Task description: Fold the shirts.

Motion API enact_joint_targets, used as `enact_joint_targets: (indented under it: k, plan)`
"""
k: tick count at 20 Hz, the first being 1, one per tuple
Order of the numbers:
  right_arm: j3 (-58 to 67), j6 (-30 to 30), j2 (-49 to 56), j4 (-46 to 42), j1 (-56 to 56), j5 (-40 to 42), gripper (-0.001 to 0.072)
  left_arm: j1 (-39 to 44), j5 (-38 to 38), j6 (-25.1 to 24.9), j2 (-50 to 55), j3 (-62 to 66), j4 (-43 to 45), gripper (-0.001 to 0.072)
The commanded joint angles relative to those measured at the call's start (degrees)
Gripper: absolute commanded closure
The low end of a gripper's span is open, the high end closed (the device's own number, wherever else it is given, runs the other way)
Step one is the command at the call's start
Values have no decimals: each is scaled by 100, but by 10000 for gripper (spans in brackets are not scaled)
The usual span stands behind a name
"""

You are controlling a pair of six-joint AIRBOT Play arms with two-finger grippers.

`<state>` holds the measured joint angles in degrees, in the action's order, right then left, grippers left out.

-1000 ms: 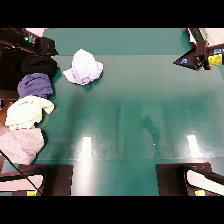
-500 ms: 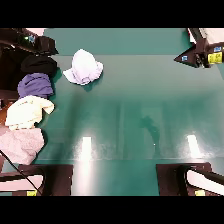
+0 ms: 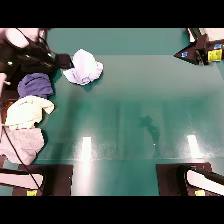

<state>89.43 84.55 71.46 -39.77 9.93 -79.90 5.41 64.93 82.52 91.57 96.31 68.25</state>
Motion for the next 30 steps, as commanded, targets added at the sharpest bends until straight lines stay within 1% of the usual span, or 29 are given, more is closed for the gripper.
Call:
enact_joint_targets:
  k: [1, 4, 7, 8, 9, 10, 11, 12, 14, 15, 16, 17, 19, 21, 22, 24, 26, 28, 30]
  plan:
    - [0, 7, 0, 74, -7, -9, 693, 2, -833, 52, 715, -269, -404, 200]
    - [0, 7, 0, 74, -7, -7, 693, 2, -1370, -46, 1156, -269, -1010, 201]
    - [0, 7, 0, 74, -7, 2, 694, 2, -1517, -42, 1314, -269, -1021, 211]
    - [0, 7, 0, 74, -7, 24, 693, 2, -1556, -42, 1314, -267, -1021, 311]
    - [0, 4, 0, 74, -7, 48, 694, 2, -1591, -42, 1314, -245, -1023, 516]
    - [0, 4, 0, 74, -7, 46, 693, 2, -1598, -44, 1314, -210, -1023, 671]
    - [0, 4, 0, 76, -7, 44, 694, 2, -1554, -39, 1311, -157, -1025, 687]
    - [0, 4, -2, 81, -4, 46, 693, 2, -1368, -39, 1311, -28, -1027, 688]
    - [74, 0, 0, 74, 0, 44, 694, 2, -800, -57, 1233, 509, -1010, 689]
    - [205, -2, 0, 74, 7, 52, 693, 2, -584, -190, 1128, 857, -1021, 689]
    - [393, -24, 0, 70, 7, 61, 694, 4, -398, -409, 920, 1239, -1095, 689]
    - [634, -72, 0, 61, 7, 83, 694, 4, -227, -686, 691, 1598, -1366, 689]
    - [1117, -87, 0, 59, 7, 131, 694, 4, 409, -1397, 157, 2350, -2398, 688]
    - [1539, -87, 0, 57, 9, 184, 694, 22, 710, -2057, -599, 2446, -3506, 689]
    - [1707, -87, 0, 57, 7, 221, 694, 76, 822, -2249, -962, 2446, -3753, 689]
    - [1974, -85, 0, 57, 7, 243, 694, 221, 1049, -2448, -1563, 2444, -3731, 689]
    - [2131, -85, 0, 57, 7, 229, 694, 299, 1141, -2444, -1915, 2374, -3724, 688]
    - [2210, -83, -2, 66, 7, 164, 694, 313, 1209, -2426, -1998, 2166, -3648, 688]
    - [2216, -79, -17, 72, 7, 42, 693, 313, 1202, -2367, -1987, 1576, -3405, 688]
